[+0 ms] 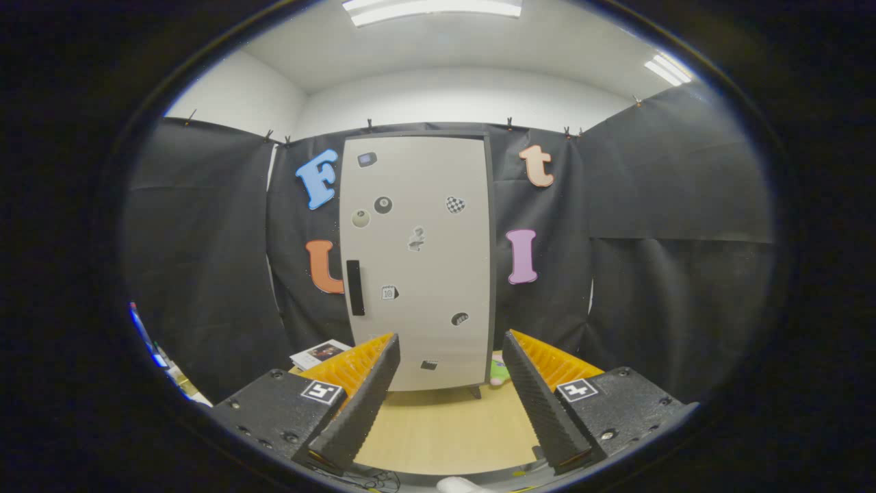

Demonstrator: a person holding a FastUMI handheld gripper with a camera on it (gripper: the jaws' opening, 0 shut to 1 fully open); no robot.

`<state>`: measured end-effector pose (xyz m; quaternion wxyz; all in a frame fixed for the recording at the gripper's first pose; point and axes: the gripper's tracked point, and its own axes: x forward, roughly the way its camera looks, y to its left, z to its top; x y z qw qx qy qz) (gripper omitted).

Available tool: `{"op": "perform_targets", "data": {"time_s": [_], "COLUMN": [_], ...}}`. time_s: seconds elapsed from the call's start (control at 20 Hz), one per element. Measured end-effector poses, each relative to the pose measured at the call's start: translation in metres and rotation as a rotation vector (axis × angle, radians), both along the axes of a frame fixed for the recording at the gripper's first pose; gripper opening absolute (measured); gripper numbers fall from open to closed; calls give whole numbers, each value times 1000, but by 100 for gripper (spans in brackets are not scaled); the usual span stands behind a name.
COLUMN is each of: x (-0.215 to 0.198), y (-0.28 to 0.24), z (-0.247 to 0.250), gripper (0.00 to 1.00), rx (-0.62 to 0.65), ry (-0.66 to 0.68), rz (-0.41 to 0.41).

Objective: Open the shoe cabinet door, grab the shoes and put them into the shoe cabinet, then close the shoe cabinet door.

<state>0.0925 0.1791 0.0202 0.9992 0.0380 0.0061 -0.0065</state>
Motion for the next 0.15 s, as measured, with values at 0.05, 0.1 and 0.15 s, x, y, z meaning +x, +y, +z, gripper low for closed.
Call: {"op": "perform_targets", "data": {"time_s": [0.05,0.1,0.15], "x": [1,2,4], "y": [1,2,3], "z": [1,1,2], "gripper": [99,99,99], "rx": [-2,-4,-4], "ry": [-2,-3,-3], "rz": [0,-2,1]}}
